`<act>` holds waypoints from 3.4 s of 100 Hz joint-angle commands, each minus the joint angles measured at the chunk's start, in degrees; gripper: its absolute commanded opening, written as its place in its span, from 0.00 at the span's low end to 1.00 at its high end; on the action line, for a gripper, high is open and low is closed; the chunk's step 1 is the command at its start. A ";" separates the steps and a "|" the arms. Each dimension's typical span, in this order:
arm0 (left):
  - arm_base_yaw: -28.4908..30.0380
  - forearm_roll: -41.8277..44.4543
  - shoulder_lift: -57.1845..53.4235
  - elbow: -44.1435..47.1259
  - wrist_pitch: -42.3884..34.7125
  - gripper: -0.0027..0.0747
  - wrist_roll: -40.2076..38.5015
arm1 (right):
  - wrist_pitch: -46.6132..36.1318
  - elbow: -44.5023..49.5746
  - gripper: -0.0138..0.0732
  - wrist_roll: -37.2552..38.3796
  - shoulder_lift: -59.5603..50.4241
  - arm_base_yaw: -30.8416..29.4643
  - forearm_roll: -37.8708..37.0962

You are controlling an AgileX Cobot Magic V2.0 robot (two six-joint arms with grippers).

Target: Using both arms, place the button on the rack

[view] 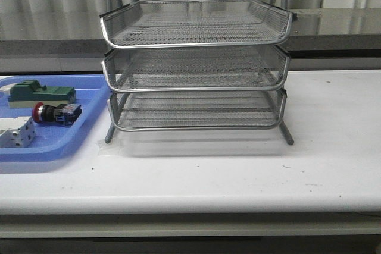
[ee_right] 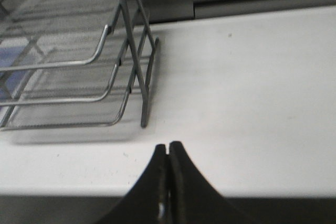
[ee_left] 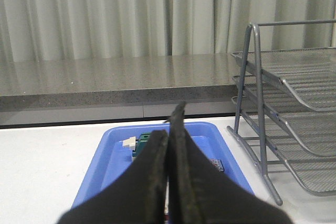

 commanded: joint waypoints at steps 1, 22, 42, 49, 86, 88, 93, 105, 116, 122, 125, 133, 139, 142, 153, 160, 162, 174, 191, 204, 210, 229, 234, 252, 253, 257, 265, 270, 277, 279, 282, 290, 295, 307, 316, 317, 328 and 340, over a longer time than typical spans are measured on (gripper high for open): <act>-0.33 -0.10 -1.78 1.91 -4.63 0.01 -0.43 | 3.04 -6.55 0.09 -0.42 6.57 -0.37 1.73; -0.33 -0.10 -1.78 1.91 -4.63 0.01 -0.43 | 5.54 -10.78 0.09 -0.42 18.38 -0.37 7.40; -0.33 -0.10 -1.78 1.91 -4.63 0.01 -0.43 | 4.63 -10.73 0.09 -0.58 26.55 -0.37 14.75; -0.33 -0.10 -1.78 1.91 -4.63 0.01 -0.43 | 3.37 -10.73 0.12 -2.21 28.41 -0.37 17.42; -0.33 -0.10 -1.78 1.91 -4.63 0.01 -0.43 | -4.29 -10.73 0.62 -14.39 36.50 -0.37 38.97; -0.33 -0.10 -1.78 1.91 -4.63 0.01 -0.43 | -4.58 -10.73 0.62 -15.28 36.91 -0.37 40.61; -0.33 -0.10 -1.78 1.91 -4.63 0.01 -0.43 | -5.36 -10.73 0.62 -19.36 38.58 -0.37 44.92; -0.33 -0.10 -1.78 1.91 -4.63 0.01 -0.43 | -6.50 -10.73 0.62 -29.33 42.50 -0.37 56.92; -0.33 -0.10 -1.78 1.91 -4.63 0.01 -0.43 | -5.89 -10.73 0.62 -37.06 46.67 -0.37 66.17; -0.33 -0.10 -1.78 1.91 -4.63 0.01 -0.43 | -5.52 -10.73 0.62 -40.37 49.17 -0.37 69.74; -0.33 -0.10 -1.78 1.91 -4.63 0.01 -0.43 | -5.41 -10.73 0.62 -41.76 50.24 -0.37 71.74; -0.33 -0.10 -1.78 1.91 -4.63 0.01 -0.43 | -5.21 -10.73 0.62 -46.00 53.23 -0.37 75.60; -0.33 -0.10 -1.78 1.91 -4.63 0.01 -0.43 | -4.86 -10.73 0.62 -48.51 55.13 -0.37 78.39; -0.33 -0.10 -1.78 1.91 -4.63 0.01 -0.43 | -4.58 -10.73 0.62 -49.96 56.08 -0.37 79.51; -0.33 -0.10 -1.78 1.91 -4.63 0.01 -0.43 | -3.23 -10.79 0.62 -53.98 59.67 -0.37 83.78; -0.33 -0.10 -1.78 1.91 -4.63 0.01 -0.43 | -2.43 -10.90 0.62 -56.88 61.76 -0.37 86.86; -0.33 -0.10 -1.78 1.91 -4.63 0.01 -0.43 | -2.22 -10.90 0.62 -57.78 62.33 -0.37 87.50; -0.33 -0.10 -1.78 1.91 -4.63 0.01 -0.43 | -0.34 -10.90 0.62 -62.24 65.49 -0.37 92.58; -0.33 -0.10 -1.78 1.91 -4.63 0.01 -0.43 | 1.55 -11.12 0.62 -67.07 69.27 -0.37 97.63; -0.33 -0.10 -1.78 1.91 -4.63 0.01 -0.43 | 3.66 -12.56 0.62 -67.89 72.01 -0.37 98.65; -0.33 -0.10 -1.78 1.91 -4.63 0.01 -0.43 | 3.84 -13.29 0.62 -67.89 73.10 -0.37 98.69; -0.33 -0.10 -1.78 1.91 -4.63 0.01 -0.43 | 5.02 -15.81 0.62 -67.94 76.12 -0.37 98.94; -0.33 -0.10 -1.78 1.91 -4.63 0.01 -0.43 | 5.39 -16.51 0.62 -67.94 76.58 -0.37 99.07; -0.33 -0.10 -1.78 1.91 -4.63 0.01 -0.43 | 5.94 -18.60 0.62 -67.94 78.37 -0.37 99.47; -0.33 -0.10 -1.78 1.91 -4.63 0.01 -0.43 | 6.13 -18.71 0.62 -67.94 78.44 -0.37 99.47; -0.33 -0.10 -1.78 1.91 -4.63 0.01 -0.43 | 6.70 -18.87 0.61 -67.94 78.90 -0.37 99.47; -0.33 -0.10 -1.78 1.91 -4.63 0.01 -0.43 | 7.54 -18.87 0.56 -67.94 79.58 -0.37 99.66; -0.33 -0.10 -1.78 1.91 -4.63 0.01 -0.43 | 7.66 -18.87 0.50 -67.94 79.90 -0.37 99.66; -0.33 -0.10 -1.78 1.91 -4.63 0.01 -0.43 | 7.73 -18.87 0.41 -67.94 80.18 -0.37 99.66; -0.33 -0.10 -1.78 1.91 -4.63 0.01 -0.43 | 7.73 -18.87 0.39 -67.94 80.18 -0.37 99.66; -0.33 -0.10 -1.78 1.91 -4.63 0.01 -0.43 | 7.73 -18.81 0.34 -67.94 80.18 -0.37 99.66; -0.33 -0.10 -1.78 1.91 -4.63 0.01 -0.43 | 7.78 -18.81 0.25 -67.94 80.18 -0.37 99.59; -0.33 -0.10 -1.78 1.91 -4.63 0.01 -0.43 | 7.78 -18.81 0.20 -67.94 80.18 -0.37 99.43; -0.33 -0.10 -1.78 1.91 -4.63 0.01 -0.43 | 7.78 -18.69 0.15 -67.94 80.18 -0.31 98.00; -0.33 -0.10 -1.78 1.91 -4.63 0.01 -0.43 | 7.72 -18.63 0.15 -67.94 80.18 0.17 96.87; -0.33 -0.10 -1.78 1.91 -4.63 0.01 -0.43 | 7.72 -18.63 0.15 -67.94 80.18 0.21 96.60; -0.33 -0.10 -1.78 1.91 -4.63 0.01 -0.43 | 7.78 -18.63 0.15 -67.94 80.07 1.24 94.87; -0.33 -0.10 -1.78 1.91 -4.63 0.01 -0.43 | 7.66 -18.07 0.15 -67.94 79.99 2.36 93.89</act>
